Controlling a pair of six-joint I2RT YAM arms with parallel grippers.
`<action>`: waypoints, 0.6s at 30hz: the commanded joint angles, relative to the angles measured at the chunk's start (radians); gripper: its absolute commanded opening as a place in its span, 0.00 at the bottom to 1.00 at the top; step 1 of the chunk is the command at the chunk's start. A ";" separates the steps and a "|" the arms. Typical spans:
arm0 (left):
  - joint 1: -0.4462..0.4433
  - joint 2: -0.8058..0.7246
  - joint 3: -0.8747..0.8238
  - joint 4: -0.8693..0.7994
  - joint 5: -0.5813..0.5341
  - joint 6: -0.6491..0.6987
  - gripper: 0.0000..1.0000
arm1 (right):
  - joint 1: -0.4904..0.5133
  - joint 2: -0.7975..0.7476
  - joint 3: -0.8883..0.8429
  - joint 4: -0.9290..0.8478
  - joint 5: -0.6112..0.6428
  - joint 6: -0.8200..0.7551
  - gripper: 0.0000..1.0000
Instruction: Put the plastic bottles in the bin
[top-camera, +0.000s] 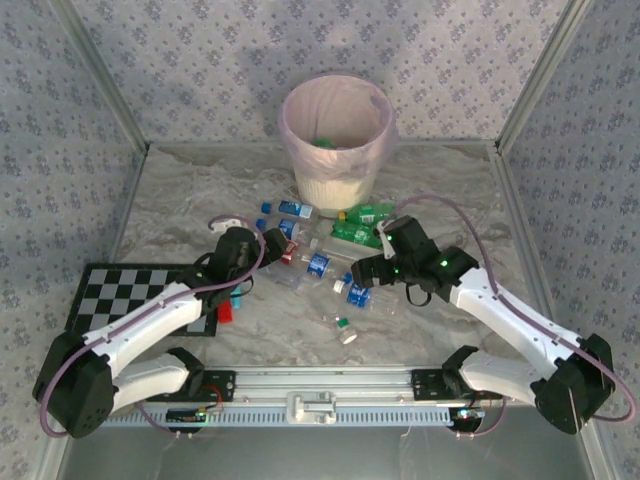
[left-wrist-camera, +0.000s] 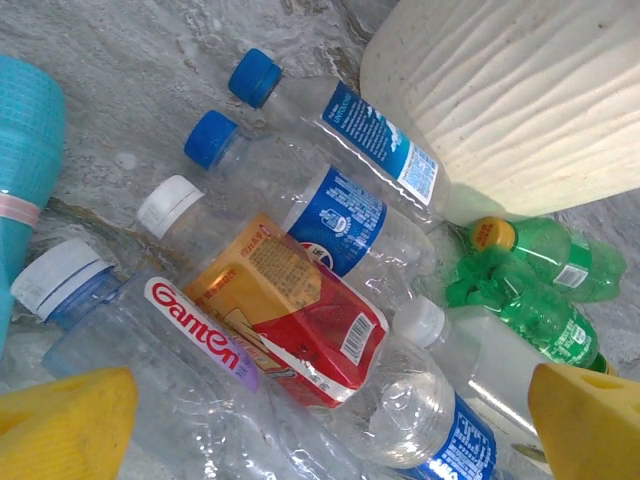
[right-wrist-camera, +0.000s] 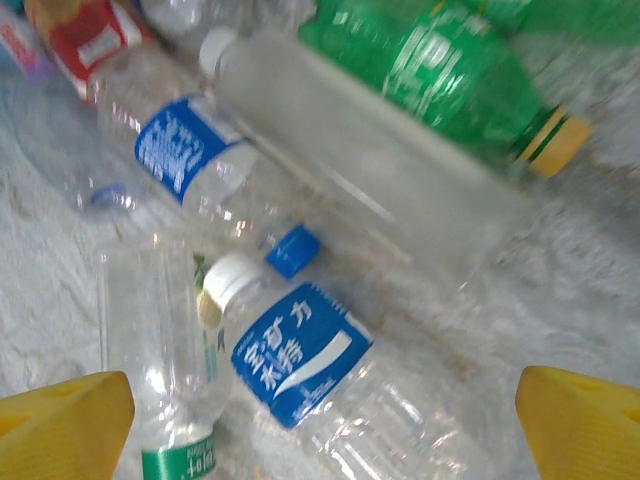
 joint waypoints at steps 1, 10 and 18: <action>-0.005 -0.008 -0.008 0.016 -0.032 -0.025 1.00 | 0.047 0.053 -0.011 -0.057 -0.015 -0.022 1.00; -0.004 0.008 -0.001 0.017 0.009 -0.016 1.00 | 0.120 0.244 0.057 -0.130 0.106 -0.126 1.00; -0.005 -0.026 -0.034 0.010 0.002 -0.027 1.00 | 0.157 0.366 0.100 -0.178 0.174 -0.174 0.93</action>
